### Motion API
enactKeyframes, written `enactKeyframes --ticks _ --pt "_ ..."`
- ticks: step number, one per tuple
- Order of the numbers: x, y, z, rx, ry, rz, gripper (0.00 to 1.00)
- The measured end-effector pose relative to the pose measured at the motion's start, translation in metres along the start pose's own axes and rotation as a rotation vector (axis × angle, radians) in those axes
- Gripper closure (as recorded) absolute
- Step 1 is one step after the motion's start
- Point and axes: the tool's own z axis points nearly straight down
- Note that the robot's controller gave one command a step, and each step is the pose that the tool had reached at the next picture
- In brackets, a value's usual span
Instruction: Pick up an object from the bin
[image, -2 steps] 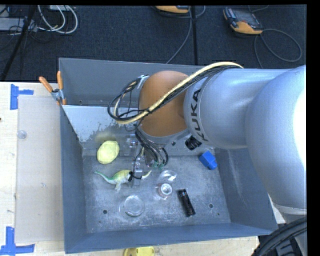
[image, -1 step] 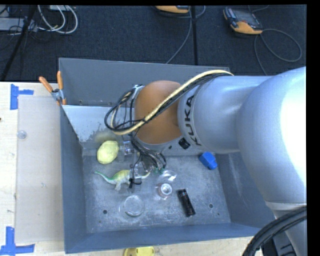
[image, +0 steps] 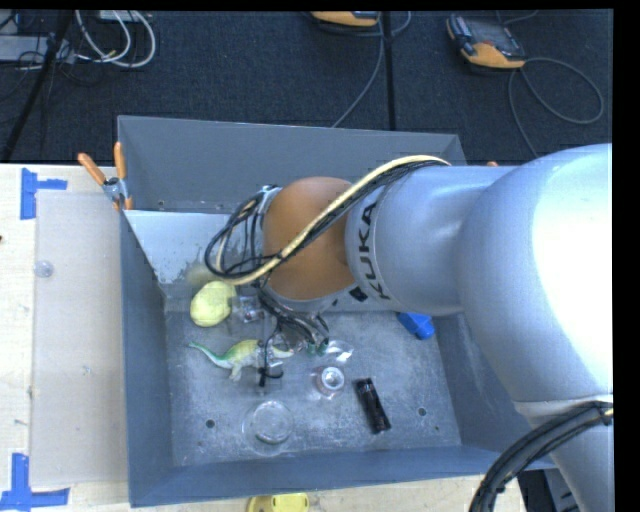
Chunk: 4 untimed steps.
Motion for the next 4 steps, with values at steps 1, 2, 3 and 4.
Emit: enactKeyframes --ticks 1,2,3,4 --pt "-0.0087 -0.0076 0.0026 0.001 -0.008 -0.107 0.0" --pt "-0.0046 -0.0042 0.0014 0.0 -0.001 -0.041 0.0" --pt "-0.0081 -0.0064 0.0031 0.001 -0.007 -0.1 1.0" --pt "-0.0087 -0.0069 0.0033 0.001 -0.008 -0.105 1.0"
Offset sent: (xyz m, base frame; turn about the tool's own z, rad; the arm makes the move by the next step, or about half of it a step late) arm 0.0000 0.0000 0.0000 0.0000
